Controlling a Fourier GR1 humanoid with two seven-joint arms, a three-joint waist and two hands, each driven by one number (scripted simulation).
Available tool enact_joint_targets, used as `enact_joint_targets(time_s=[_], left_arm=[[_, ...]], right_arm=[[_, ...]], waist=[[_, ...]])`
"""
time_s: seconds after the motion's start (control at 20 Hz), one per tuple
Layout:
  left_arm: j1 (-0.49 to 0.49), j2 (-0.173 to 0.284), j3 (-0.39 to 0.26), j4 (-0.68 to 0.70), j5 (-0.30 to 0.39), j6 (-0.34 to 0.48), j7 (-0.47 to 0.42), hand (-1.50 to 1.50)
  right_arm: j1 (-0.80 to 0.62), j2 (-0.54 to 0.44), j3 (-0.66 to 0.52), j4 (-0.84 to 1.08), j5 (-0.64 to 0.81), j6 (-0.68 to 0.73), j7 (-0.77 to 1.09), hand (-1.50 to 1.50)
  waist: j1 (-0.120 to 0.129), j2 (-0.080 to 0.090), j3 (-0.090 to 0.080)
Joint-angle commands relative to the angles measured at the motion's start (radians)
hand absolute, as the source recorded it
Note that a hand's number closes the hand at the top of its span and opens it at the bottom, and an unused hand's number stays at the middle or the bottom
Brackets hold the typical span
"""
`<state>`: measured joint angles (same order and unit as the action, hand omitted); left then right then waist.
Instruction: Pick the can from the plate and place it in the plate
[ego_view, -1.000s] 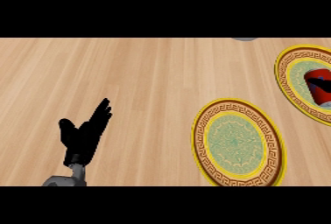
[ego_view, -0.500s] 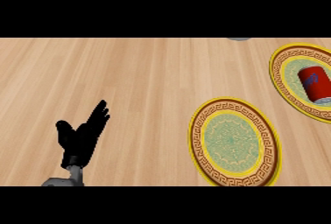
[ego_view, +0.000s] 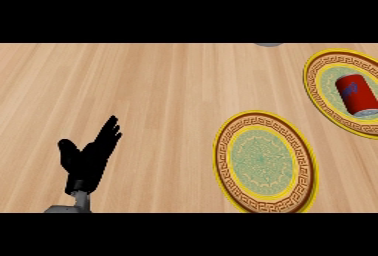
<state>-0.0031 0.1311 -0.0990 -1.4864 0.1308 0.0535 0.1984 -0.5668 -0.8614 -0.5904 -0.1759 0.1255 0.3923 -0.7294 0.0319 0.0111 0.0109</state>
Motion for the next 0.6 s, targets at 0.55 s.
enact_joint_targets(time_s=[0.55], left_arm=[[0.006, -0.005, 0.02, 0.064, -0.007, -0.005, 0.021, 0.0]], right_arm=[[0.193, -0.029, 0.057, -0.016, 0.048, 0.051, -0.18, -1.5]], waist=[[-0.017, -0.003, -0.006]])
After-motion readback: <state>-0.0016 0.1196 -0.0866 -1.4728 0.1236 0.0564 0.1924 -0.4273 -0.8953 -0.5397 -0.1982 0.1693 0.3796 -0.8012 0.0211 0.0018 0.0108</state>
